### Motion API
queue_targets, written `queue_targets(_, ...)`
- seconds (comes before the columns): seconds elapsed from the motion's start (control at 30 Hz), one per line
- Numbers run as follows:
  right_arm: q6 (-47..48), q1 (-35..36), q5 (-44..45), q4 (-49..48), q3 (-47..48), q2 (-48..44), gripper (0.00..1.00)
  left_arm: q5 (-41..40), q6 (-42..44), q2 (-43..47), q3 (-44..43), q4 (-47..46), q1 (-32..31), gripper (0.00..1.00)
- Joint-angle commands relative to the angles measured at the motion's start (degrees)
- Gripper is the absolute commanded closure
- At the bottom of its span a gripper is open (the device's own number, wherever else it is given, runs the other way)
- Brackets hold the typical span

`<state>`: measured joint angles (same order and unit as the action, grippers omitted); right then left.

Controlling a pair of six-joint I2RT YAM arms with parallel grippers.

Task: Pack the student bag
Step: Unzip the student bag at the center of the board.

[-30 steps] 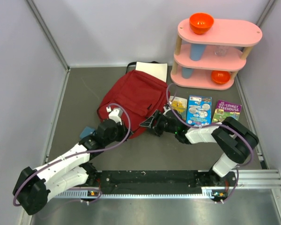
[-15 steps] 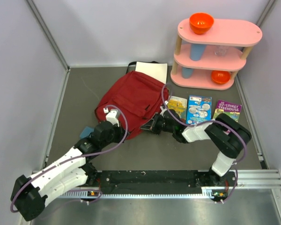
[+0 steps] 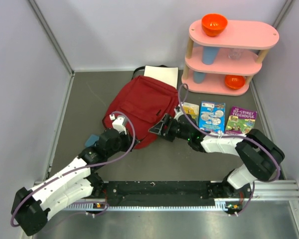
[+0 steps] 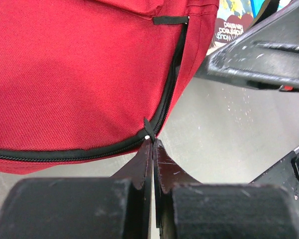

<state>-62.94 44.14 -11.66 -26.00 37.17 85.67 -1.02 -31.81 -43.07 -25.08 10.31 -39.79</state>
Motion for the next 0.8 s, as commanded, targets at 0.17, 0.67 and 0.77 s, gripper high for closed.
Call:
queue_targets(0.17, -14.0, 3.7, 2.3, -16.3, -4.1, 7.7, 0.27, 5.4, -0.5, -1.6, -0.8, -4.2, -0.2, 1.0)
queue_targets(0.67, -11.8, 3.1, 4.4, -25.4, -11.3, 2.4, 1.0, 2.1, -3.7, 0.2, 3.7, -6.7, -0.3, 1.0)
queue_targets(0.77, -4.3, 1.2, 6.0, -9.2, -9.2, -5.6, 1.0, 1.5, -4.0, 0.6, 3.5, -7.9, -0.3, 1.0)
